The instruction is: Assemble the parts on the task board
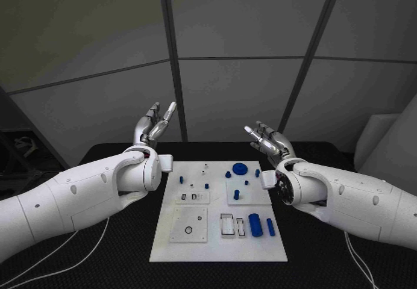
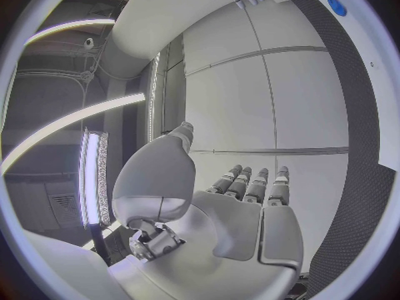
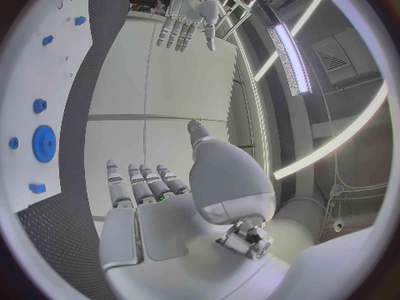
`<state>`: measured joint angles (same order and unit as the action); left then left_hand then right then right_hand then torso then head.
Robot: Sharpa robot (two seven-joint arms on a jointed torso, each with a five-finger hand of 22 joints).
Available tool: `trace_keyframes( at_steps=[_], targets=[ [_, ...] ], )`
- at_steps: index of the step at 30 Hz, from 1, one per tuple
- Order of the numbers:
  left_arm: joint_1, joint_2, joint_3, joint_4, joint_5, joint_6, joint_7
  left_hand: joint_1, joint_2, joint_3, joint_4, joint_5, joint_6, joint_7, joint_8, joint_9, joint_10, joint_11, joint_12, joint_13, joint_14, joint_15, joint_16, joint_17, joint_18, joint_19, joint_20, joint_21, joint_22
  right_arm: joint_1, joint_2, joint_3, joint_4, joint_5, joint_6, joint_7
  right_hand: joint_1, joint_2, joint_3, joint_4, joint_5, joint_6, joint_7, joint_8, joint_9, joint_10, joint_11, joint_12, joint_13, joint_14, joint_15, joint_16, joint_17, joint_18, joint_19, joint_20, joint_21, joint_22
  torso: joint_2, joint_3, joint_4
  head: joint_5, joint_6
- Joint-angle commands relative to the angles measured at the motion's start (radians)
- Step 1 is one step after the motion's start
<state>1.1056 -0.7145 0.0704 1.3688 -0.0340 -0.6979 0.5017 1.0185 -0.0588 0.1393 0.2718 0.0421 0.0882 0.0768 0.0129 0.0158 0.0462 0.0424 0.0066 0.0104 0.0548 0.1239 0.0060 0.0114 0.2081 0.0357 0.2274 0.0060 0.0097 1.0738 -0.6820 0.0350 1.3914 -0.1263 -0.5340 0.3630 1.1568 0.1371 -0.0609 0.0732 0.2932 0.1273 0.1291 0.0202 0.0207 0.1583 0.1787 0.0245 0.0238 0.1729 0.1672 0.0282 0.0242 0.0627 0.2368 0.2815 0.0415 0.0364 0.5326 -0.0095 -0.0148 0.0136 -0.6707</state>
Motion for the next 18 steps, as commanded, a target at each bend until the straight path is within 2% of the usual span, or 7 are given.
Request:
trace_keyframes(
  at_steps=[1, 5, 9, 10, 12, 16, 18],
  targets=[
    [0.002, 0.001, 0.001, -0.001, -0.034, 0.043, 0.021, 0.053, 0.004, 0.000, 0.010, 0.005, 0.024, 0.018, 0.008, 0.004, 0.020, 0.019, 0.008, 0.004, 0.012, 0.016, 0.009, 0.003, -0.033, 0.003, 0.017, 0.006, 0.002, 0.005, 0.011, 0.003, -0.022, -0.108, 0.171, -0.095, 0.157, 0.012, 0.000, -0.067, -0.024, 0.223, 0.127, 0.051, 0.029, 0.280, 0.047, 0.058, 0.028, 0.302, 0.035, 0.066, 0.028, 0.044, 0.189, 0.011, 0.057, 0.028, -0.001, -0.0003, -0.0008, 0.000, 0.000],
    [0.002, 0.001, 0.001, -0.001, -0.034, 0.043, 0.021, 0.080, 0.008, -0.004, -0.003, 0.006, 0.084, 0.053, 0.022, 0.014, 0.069, 0.056, 0.018, 0.012, 0.063, 0.036, 0.021, 0.012, -0.032, 0.019, 0.036, 0.012, 0.007, 0.009, 0.025, 0.008, -0.047, -0.138, 0.223, -0.126, 0.238, 0.012, 0.029, -0.118, -0.056, 0.509, 0.112, 0.118, 0.058, 0.649, 0.040, 0.138, 0.051, 0.639, 0.028, 0.136, 0.047, 0.098, 0.423, 0.008, 0.133, 0.057, -0.001, -0.0003, -0.0008, 0.000, 0.000],
    [0.002, 0.001, 0.001, -0.001, -0.034, 0.043, 0.021, 0.122, 0.010, 0.001, -0.026, 0.006, 0.232, 0.117, 0.064, 0.037, 0.230, 0.124, 0.064, 0.036, 0.277, 0.071, 0.088, 0.047, -0.035, 0.133, 0.067, 0.060, 0.036, 0.010, 0.029, 0.010, -0.055, -0.147, 0.238, -0.134, 0.274, 0.006, 0.063, -0.144, -0.065, 0.700, 0.092, 0.141, 0.061, 0.769, 0.008, 0.140, 0.042, 0.759, -0.003, 0.145, 0.044, 0.122, 0.509, 0.003, 0.167, 0.061, -0.001, -0.0003, -0.0008, 0.000, 0.000],
    [0.001, -0.051, 0.000, 0.024, -0.032, 0.093, -0.007, 0.133, 0.011, 0.001, -0.034, 0.004, 0.284, 0.129, 0.080, 0.045, 0.303, 0.138, 0.085, 0.046, 0.371, 0.076, 0.119, 0.061, -0.036, 0.208, 0.063, 0.093, 0.054, 0.034, 0.000, 0.010, -0.081, -0.571, 0.092, -0.084, 0.279, 0.001, 0.072, -0.148, -0.068, 0.721, 0.086, 0.139, 0.058, 0.795, 0.001, 0.137, 0.040, 0.786, -0.011, 0.146, 0.044, 0.124, 0.532, -0.004, 0.176, 0.062, 0.006, -0.0045, -0.0057, -0.004, -0.019],
    [0.001, -0.065, 0.000, 0.036, -0.032, 0.099, -0.009, 0.159, 0.013, 0.002, -0.054, 0.009, 0.413, 0.141, 0.119, 0.064, 0.543, 0.179, 0.161, 0.078, 0.656, 0.074, 0.218, 0.104, -0.038, 0.509, 0.066, 0.231, 0.125, 0.044, 0.000, 0.010, -0.089, -0.652, 0.084, -0.092, 0.284, -0.016, 0.103, -0.157, -0.068, 0.763, 0.074, 0.125, 0.049, 0.847, -0.013, 0.114, 0.037, 0.839, -0.025, 0.136, 0.045, 0.125, 0.573, -0.019, 0.188, 0.059, 0.010, -0.0038, -0.0075, -0.003, -0.019],
    [0.001, -0.082, -0.001, 0.055, -0.035, 0.111, -0.016, 0.195, 0.018, -0.006, -0.089, 0.009, 0.674, 0.153, 0.192, 0.096, 0.779, 0.162, 0.223, 0.094, 0.824, 0.040, 0.262, 0.123, -0.022, 0.707, 0.051, 0.321, 0.155, 0.059, 0.000, 0.010, -0.100, -0.766, 0.088, -0.114, 0.276, -0.046, 0.162, -0.161, -0.070, 0.809, 0.065, 0.106, 0.045, 0.910, -0.028, 0.080, 0.038, 0.903, -0.043, 0.122, 0.050, 0.125, 0.619, -0.039, 0.199, 0.054, 0.020, -0.0014, -0.0069, -0.004, -0.018],
    [0.000, -0.094, -0.001, 0.070, -0.040, 0.118, -0.021, 0.211, 0.022, -0.010, -0.104, 0.007, 0.713, 0.150, 0.200, 0.096, 0.831, 0.146, 0.230, 0.094, 0.886, 0.022, 0.276, 0.133, -0.021, 0.767, 0.036, 0.345, 0.162, 0.068, 0.000, 0.010, -0.105, -0.825, 0.096, -0.129, 0.272, -0.060, 0.184, -0.161, -0.065, 0.826, 0.062, 0.101, 0.046, 0.932, -0.033, 0.071, 0.039, 0.927, -0.052, 0.120, 0.054, 0.125, 0.653, -0.049, 0.216, 0.058, 0.028, -0.0011, -0.0063, -0.005, -0.016]
  ],
)
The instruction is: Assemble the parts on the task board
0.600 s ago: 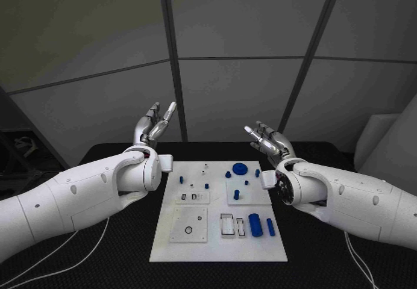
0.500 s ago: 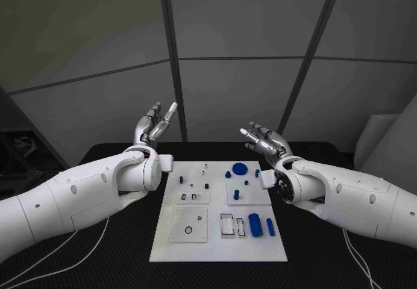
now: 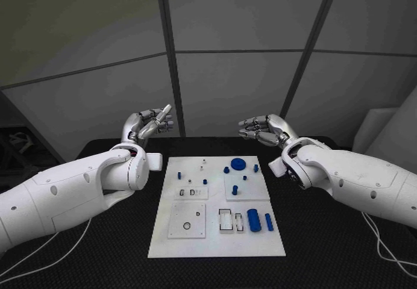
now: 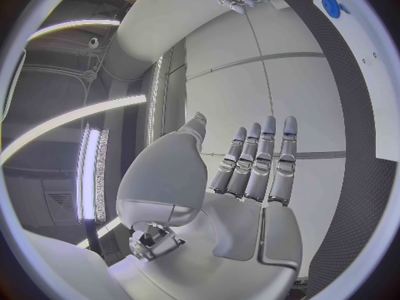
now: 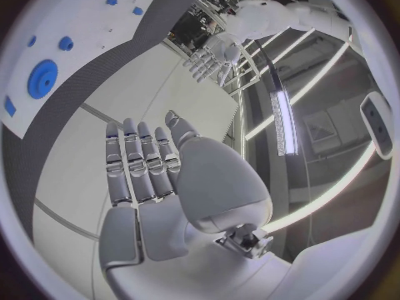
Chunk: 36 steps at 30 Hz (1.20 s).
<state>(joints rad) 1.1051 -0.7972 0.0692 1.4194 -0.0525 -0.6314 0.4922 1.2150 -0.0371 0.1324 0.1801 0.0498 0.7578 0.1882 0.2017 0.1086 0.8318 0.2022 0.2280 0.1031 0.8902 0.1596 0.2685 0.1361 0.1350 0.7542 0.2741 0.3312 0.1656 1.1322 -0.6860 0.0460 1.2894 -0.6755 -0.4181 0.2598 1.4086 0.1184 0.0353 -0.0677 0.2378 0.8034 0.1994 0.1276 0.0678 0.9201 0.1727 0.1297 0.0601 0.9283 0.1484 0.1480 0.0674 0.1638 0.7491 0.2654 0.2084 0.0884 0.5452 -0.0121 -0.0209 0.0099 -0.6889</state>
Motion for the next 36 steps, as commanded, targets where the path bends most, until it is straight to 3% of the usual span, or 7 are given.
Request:
trace_keyframes(
  at_steps=[1, 4, 11, 17, 25, 30, 36],
  targets=[
    [0.000, -0.018, 0.000, 0.028, -0.027, 0.056, -0.014, 0.022, 0.001, -0.005, -0.020, -0.002, 0.062, 0.034, 0.014, 0.003, 0.072, -0.022, 0.011, 0.001, 0.081, -0.022, 0.020, 0.015, 0.052, 0.076, -0.021, 0.031, 0.010, 0.014, 0.004, -0.001, -0.005, -0.307, -0.015, -0.034, 0.014, -0.056, 0.109, -0.020, -0.008, 0.163, -0.012, -0.012, -0.001, 0.187, -0.033, -0.044, 0.003, 0.192, -0.041, -0.003, 0.015, 0.021, 0.167, -0.043, 0.063, 0.011, 0.019, 0.0013, 0.0006, -0.001, 0.003],
    [-0.002, -0.036, 0.000, 0.055, -0.044, 0.072, -0.026, 0.035, 0.006, -0.015, -0.036, 0.000, 0.097, 0.023, 0.012, -0.003, 0.123, -0.036, 0.005, -0.002, 0.137, -0.038, 0.022, 0.031, 0.051, 0.137, -0.045, 0.053, 0.015, 0.025, 0.004, -0.001, -0.009, -0.386, 0.000, -0.058, 0.005, -0.084, 0.148, -0.016, -0.008, 0.188, -0.020, -0.019, 0.000, 0.220, -0.042, -0.058, 0.004, 0.236, -0.054, -0.004, 0.027, 0.022, 0.200, -0.061, 0.084, 0.017, 0.029, 0.0003, 0.0030, -0.004, 0.002],
    [-0.006, -0.083, 0.000, 0.125, -0.073, 0.105, -0.048, 0.065, 0.011, -0.028, -0.070, -0.002, 0.152, 0.010, 0.001, -0.013, 0.193, -0.054, -0.015, -0.005, 0.212, -0.062, 0.015, 0.062, 0.049, 0.197, -0.065, 0.068, 0.016, 0.057, 0.007, -0.001, -0.008, -0.567, 0.060, -0.138, -0.005, -0.134, 0.203, -0.014, 0.002, 0.228, -0.032, -0.027, 0.003, 0.280, -0.062, -0.063, 0.008, 0.356, -0.094, 0.026, 0.070, 0.020, 0.285, -0.102, 0.163, 0.052, 0.064, -0.0018, 0.0097, -0.010, 0.015],
    [-0.008, -0.121, 0.000, 0.194, -0.079, 0.122, -0.064, 0.078, 0.013, -0.035, -0.086, -0.001, 0.174, 0.006, -0.009, -0.017, 0.216, -0.060, -0.031, -0.008, 0.238, -0.069, 0.006, 0.080, 0.049, 0.225, -0.075, 0.078, 0.019, 0.086, 0.020, -0.001, 0.008, -0.786, 0.152, -0.262, -0.014, -0.170, 0.209, -0.013, 0.023, 0.261, -0.051, -0.034, 0.004, 0.324, -0.091, -0.066, 0.008, 0.547, -0.145, 0.157, 0.168, 0.017, 0.411, -0.175, 0.340, 0.149, 0.103, -0.0043, 0.0172, -0.019, 0.027],
    [-0.014, -0.141, 0.000, 0.247, -0.081, 0.135, -0.071, 0.077, 0.014, -0.043, -0.091, -0.001, 0.180, 0.006, -0.020, -0.021, 0.221, -0.060, -0.047, -0.012, 0.239, -0.069, -0.008, 0.090, 0.048, 0.243, -0.079, 0.088, 0.023, 0.096, 0.039, -0.001, 0.020, -0.956, 0.249, -0.371, -0.053, -0.214, 0.235, 0.022, -0.007, 0.236, -0.056, -0.063, 0.001, 0.248, -0.092, -0.067, 0.007, 0.582, -0.144, 0.330, 0.306, 0.017, 0.428, -0.182, 0.466, 0.227, 0.137, -0.0082, 0.0289, -0.032, 0.040],
    [-0.016, -0.138, 0.000, 0.248, -0.081, 0.142, -0.069, 0.066, 0.009, -0.053, -0.088, -0.001, 0.182, 0.006, -0.025, -0.023, 0.222, -0.059, -0.055, -0.014, 0.239, -0.068, -0.015, 0.094, 0.047, 0.247, -0.079, 0.090, 0.024, 0.098, 0.052, -0.001, 0.015, -0.999, 0.288, -0.400, -0.060, -0.233, 0.242, 0.044, -0.036, 0.206, -0.061, -0.064, 0.001, 0.212, -0.086, -0.064, 0.009, 0.577, -0.144, 0.437, 0.392, 0.018, 0.427, -0.178, 0.525, 0.265, 0.148, -0.0090, 0.0341, -0.038, 0.048],
    [-0.016, -0.137, 0.000, 0.250, -0.081, 0.148, -0.070, 0.065, 0.009, -0.055, -0.088, -0.001, 0.182, 0.007, -0.027, -0.024, 0.222, -0.059, -0.057, -0.014, 0.238, -0.068, -0.017, 0.096, 0.047, 0.247, -0.079, 0.090, 0.024, 0.098, 0.064, -0.002, 0.003, -1.017, 0.316, -0.414, -0.051, -0.243, 0.239, 0.063, -0.043, 0.189, -0.064, -0.064, 0.002, 0.191, -0.081, -0.059, 0.013, 0.569, -0.143, 0.637, 0.592, 0.019, 0.412, -0.174, 0.590, 0.307, 0.155, -0.0097, 0.0392, -0.042, 0.054]
  ],
)
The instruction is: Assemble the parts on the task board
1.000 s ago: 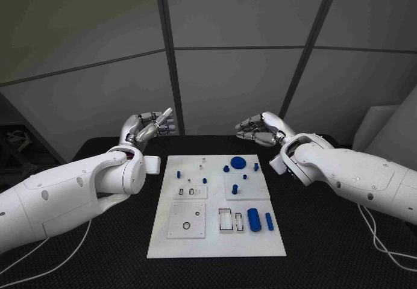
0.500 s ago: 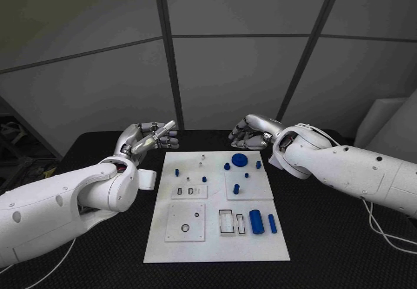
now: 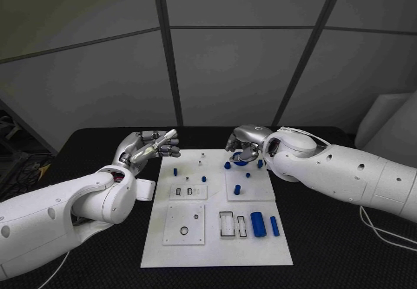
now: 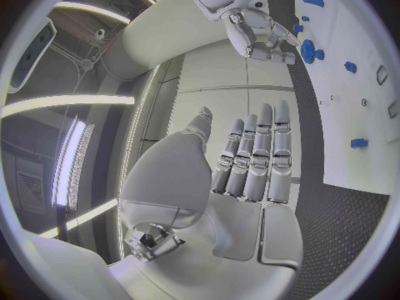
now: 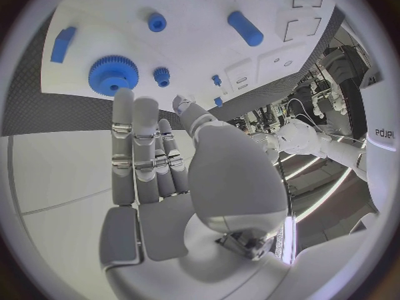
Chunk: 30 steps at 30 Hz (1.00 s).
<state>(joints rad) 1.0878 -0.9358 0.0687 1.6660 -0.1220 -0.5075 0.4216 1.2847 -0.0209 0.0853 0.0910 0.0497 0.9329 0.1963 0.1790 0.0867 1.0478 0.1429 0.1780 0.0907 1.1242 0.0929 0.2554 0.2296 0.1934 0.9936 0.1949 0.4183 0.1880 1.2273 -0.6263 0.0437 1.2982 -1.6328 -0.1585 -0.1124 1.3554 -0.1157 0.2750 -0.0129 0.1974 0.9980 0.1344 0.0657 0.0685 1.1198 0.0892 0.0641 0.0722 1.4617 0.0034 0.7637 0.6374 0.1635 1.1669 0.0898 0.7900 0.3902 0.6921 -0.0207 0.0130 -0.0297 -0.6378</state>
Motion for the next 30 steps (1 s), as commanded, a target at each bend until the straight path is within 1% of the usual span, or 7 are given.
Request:
trace_keyframes(
  at_steps=[1, 5, 9, 14, 18, 25, 30],
  targets=[
    [0.001, 0.001, 0.001, 0.004, -0.011, 0.025, 0.000, -0.005, -0.008, -0.008, 0.001, -0.001, 0.007, -0.002, -0.004, -0.002, 0.006, 0.000, -0.008, -0.002, 0.004, -0.001, -0.004, 0.002, -0.012, 0.008, 0.000, 0.003, 0.002, 0.003, 0.007, 0.000, -0.008, -0.061, 0.059, -0.042, 0.002, -0.008, 0.000, 0.009, -0.002, -0.006, 0.000, -0.002, 0.002, -0.009, 0.002, 0.007, 0.001, 0.034, 0.002, 0.024, 0.025, 0.019, -0.007, 0.002, 0.011, 0.007, 0.009, -0.0013, 0.0057, -0.002, 0.003],
    [0.001, 0.002, 0.001, 0.007, -0.011, 0.028, -0.002, -0.006, -0.007, -0.010, 0.001, -0.001, 0.007, -0.001, -0.006, -0.003, 0.005, 0.001, -0.010, -0.003, 0.004, -0.001, -0.006, 0.003, -0.012, 0.009, 0.000, 0.004, 0.002, 0.003, 0.017, -0.004, -0.017, -0.064, 0.062, -0.040, 0.004, -0.007, 0.001, 0.013, -0.002, -0.007, -0.003, -0.001, 0.002, -0.010, 0.003, 0.008, 0.002, 0.029, 0.003, 0.038, 0.038, 0.019, -0.013, 0.003, 0.021, 0.014, 0.010, -0.0012, 0.0067, -0.001, 0.002],
    [0.001, 0.001, 0.001, 0.011, -0.011, 0.027, 0.000, -0.008, -0.007, -0.012, 0.001, -0.001, 0.006, 0.001, -0.009, -0.004, 0.004, 0.002, -0.014, -0.003, 0.003, 0.000, -0.010, 0.005, -0.012, 0.010, 0.000, 0.005, 0.002, 0.003, 0.031, -0.008, -0.026, -0.065, 0.071, -0.035, 0.006, -0.004, 0.002, 0.016, 0.000, -0.006, -0.004, -0.001, 0.002, -0.007, 0.002, 0.010, 0.003, 0.030, 0.003, 0.065, 0.066, 0.018, -0.014, 0.004, 0.035, 0.029, 0.011, -0.0011, 0.0060, 0.000, 0.001],
    [0.000, 0.003, 0.001, 0.013, -0.011, 0.025, 0.003, -0.008, -0.007, -0.012, 0.001, -0.001, 0.006, 0.001, -0.009, -0.004, 0.004, 0.002, -0.014, -0.004, 0.003, 0.000, -0.010, 0.005, -0.012, 0.010, 0.000, 0.005, 0.002, 0.003, 0.047, -0.012, -0.039, -0.064, 0.083, -0.025, 0.011, -0.001, 0.014, 0.022, 0.013, -0.001, -0.005, 0.001, 0.004, 0.002, 0.001, 0.013, 0.004, 0.036, 0.002, 0.150, 0.153, 0.005, 0.010, 0.004, 0.114, 0.125, 0.012, -0.0011, 0.0054, 0.003, 0.000],
    [0.000, 0.003, 0.001, 0.015, -0.011, 0.025, 0.003, -0.009, -0.007, -0.013, 0.001, -0.001, 0.007, 0.001, -0.010, -0.004, 0.005, 0.002, -0.014, -0.004, 0.003, 0.000, -0.010, 0.006, -0.012, 0.011, 0.000, 0.005, 0.002, 0.003, 0.056, -0.015, -0.049, -0.062, 0.087, -0.019, 0.013, -0.002, 0.025, 0.028, 0.019, 0.004, -0.002, 0.001, 0.004, 0.008, 0.001, 0.013, 0.004, 0.039, 0.001, 0.213, 0.216, -0.003, 0.026, 0.004, 0.174, 0.198, 0.013, -0.0009, 0.0056, 0.003, -0.001],
    [0.000, 0.003, 0.001, 0.013, -0.011, 0.026, 0.003, -0.009, -0.007, -0.013, 0.001, -0.001, 0.007, 0.001, -0.010, -0.004, 0.005, 0.002, -0.014, -0.004, 0.003, 0.000, -0.010, 0.006, -0.012, 0.011, 0.000, 0.005, 0.002, 0.003, 0.067, -0.022, -0.062, -0.061, 0.102, -0.014, 0.017, -0.001, 0.042, 0.033, 0.025, 0.011, 0.000, 0.002, 0.005, 0.018, -0.002, 0.013, 0.003, 0.040, 0.002, 0.273, 0.275, -0.013, 0.046, 0.004, 0.241, 0.281, 0.014, -0.0007, 0.0067, 0.003, -0.005],
    [0.000, 0.002, 0.001, 0.010, -0.011, 0.027, 0.003, -0.009, -0.006, -0.013, 0.001, -0.001, 0.007, 0.002, -0.010, -0.004, 0.005, 0.002, -0.015, -0.004, 0.003, 0.000, -0.011, 0.007, -0.012, 0.012, 0.000, 0.006, 0.003, 0.003, 0.068, -0.026, -0.068, -0.061, 0.110, -0.014, 0.017, -0.002, 0.053, 0.036, 0.028, 0.018, 0.002, 0.003, 0.006, 0.024, -0.002, 0.013, 0.003, 0.043, 0.001, 0.315, 0.317, -0.021, 0.062, 0.004, 0.285, 0.337, 0.015, -0.0003, 0.0050, 0.005, -0.011]
  ],
)
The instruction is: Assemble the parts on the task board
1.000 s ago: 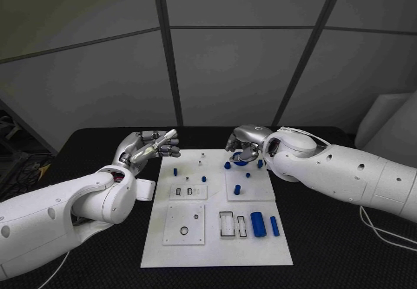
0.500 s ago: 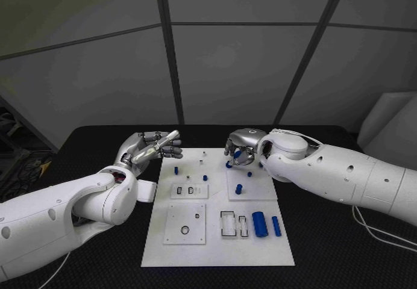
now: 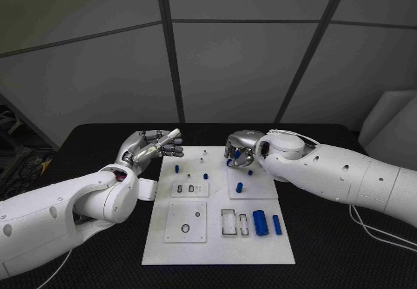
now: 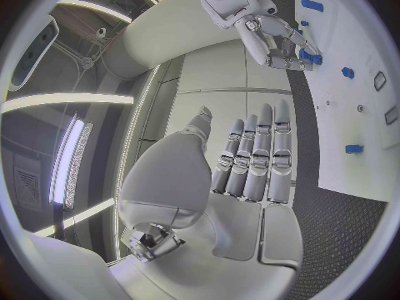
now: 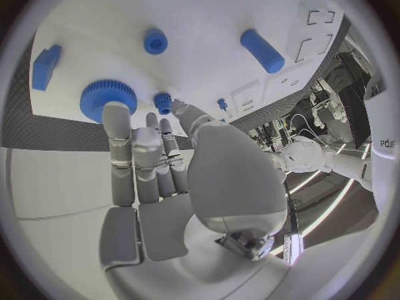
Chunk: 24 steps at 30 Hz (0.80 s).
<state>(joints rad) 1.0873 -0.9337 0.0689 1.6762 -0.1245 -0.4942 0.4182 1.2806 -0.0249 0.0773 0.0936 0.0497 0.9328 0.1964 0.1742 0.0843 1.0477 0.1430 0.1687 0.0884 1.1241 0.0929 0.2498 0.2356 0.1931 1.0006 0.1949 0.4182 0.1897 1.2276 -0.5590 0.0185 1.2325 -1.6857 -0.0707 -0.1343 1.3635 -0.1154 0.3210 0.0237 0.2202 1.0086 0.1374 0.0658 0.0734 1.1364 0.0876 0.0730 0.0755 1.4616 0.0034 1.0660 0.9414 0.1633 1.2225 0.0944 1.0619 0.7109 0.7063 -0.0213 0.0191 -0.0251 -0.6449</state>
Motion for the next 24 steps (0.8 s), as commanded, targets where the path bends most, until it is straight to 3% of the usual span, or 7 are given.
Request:
trace_keyframes(
  at_steps=[1, 24],
  targets=[
    [0.001, 0.000, 0.001, -0.001, -0.009, 0.014, 0.006, -0.005, -0.002, -0.005, -0.001, -0.001, 0.007, 0.002, -0.006, -0.002, 0.005, 0.002, -0.006, -0.001, 0.003, 0.000, -0.006, 0.001, -0.012, 0.005, 0.000, 0.006, 0.001, 0.002, 0.001, -0.001, -0.003, -0.009, 0.023, 0.008, 0.010, -0.002, 0.010, -0.001, 0.006, 0.009, -0.001, 0.003, 0.001, 0.008, -0.001, 0.004, -0.001, 0.043, 0.001, 0.022, 0.022, -0.022, 0.009, 0.000, 0.022, 0.028, 0.001, 0.0004, -0.0012, 0.001, -0.004],
    [0.001, -0.001, 0.001, -0.011, -0.009, 0.017, 0.006, -0.005, 0.001, -0.005, -0.001, -0.001, 0.008, 0.002, -0.007, -0.002, 0.006, 0.003, -0.007, -0.002, 0.003, 0.000, -0.007, 0.002, -0.012, 0.005, 0.000, 0.006, 0.001, 0.002, 0.014, -0.006, -0.027, 0.004, 0.025, 0.022, 0.013, 0.011, 0.053, 0.008, 0.009, 0.039, 0.002, 0.006, 0.005, 0.037, -0.006, 0.003, -0.002, 0.051, -0.002, 0.129, 0.128, -0.040, 0.045, -0.002, 0.124, 0.160, 0.002, -0.0010, -0.0003, -0.001, -0.014]
  ],
)
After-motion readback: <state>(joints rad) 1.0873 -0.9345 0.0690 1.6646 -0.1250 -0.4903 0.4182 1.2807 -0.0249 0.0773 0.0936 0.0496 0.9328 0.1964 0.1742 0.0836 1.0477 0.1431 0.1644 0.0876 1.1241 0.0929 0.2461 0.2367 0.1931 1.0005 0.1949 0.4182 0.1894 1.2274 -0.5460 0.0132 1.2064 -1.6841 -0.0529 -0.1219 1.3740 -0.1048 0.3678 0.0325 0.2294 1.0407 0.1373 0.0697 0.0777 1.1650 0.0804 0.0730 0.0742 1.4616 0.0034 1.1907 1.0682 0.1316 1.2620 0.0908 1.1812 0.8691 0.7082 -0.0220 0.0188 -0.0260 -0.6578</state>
